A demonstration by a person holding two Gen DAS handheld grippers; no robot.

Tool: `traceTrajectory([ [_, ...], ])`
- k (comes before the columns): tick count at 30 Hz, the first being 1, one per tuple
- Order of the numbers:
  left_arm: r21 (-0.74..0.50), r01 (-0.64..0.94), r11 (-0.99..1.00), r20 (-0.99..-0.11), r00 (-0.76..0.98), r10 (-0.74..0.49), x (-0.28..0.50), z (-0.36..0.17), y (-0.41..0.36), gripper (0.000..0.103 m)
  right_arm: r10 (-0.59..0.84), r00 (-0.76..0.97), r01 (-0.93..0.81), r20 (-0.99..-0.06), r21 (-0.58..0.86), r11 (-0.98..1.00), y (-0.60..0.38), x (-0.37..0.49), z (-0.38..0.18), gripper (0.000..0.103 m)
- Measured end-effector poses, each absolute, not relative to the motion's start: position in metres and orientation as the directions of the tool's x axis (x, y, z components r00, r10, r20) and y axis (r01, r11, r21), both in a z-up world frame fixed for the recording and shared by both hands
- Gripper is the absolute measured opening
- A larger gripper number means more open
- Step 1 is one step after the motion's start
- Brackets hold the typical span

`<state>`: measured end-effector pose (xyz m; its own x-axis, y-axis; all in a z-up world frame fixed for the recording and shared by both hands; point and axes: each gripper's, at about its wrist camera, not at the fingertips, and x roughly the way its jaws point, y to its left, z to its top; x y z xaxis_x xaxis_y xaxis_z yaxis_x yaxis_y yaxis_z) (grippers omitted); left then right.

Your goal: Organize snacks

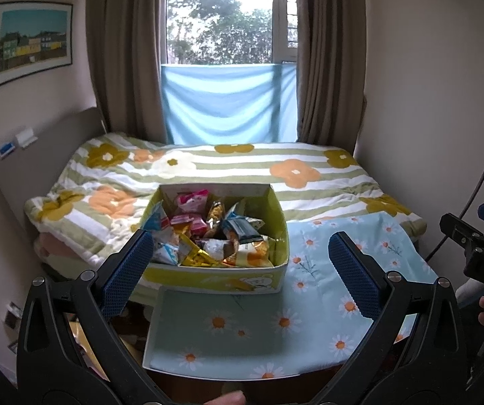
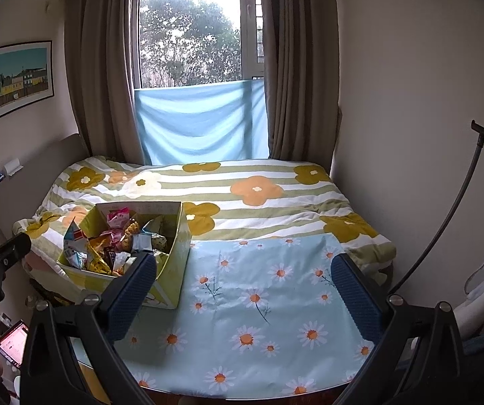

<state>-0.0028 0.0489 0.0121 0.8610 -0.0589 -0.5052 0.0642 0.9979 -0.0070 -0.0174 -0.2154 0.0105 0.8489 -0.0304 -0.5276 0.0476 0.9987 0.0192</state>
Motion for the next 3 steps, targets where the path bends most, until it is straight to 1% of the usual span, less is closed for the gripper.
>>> traceTrajectory([
  [3, 0.001, 0.046, 0.999, -0.519, 0.854, -0.039, 0.006, 0.0045, 0.0537, 0.103, -0.025, 0.838, 0.042, -0.545, 0.018, 0.999, -0.2103, -0.0079, 0.0055, 0.103],
])
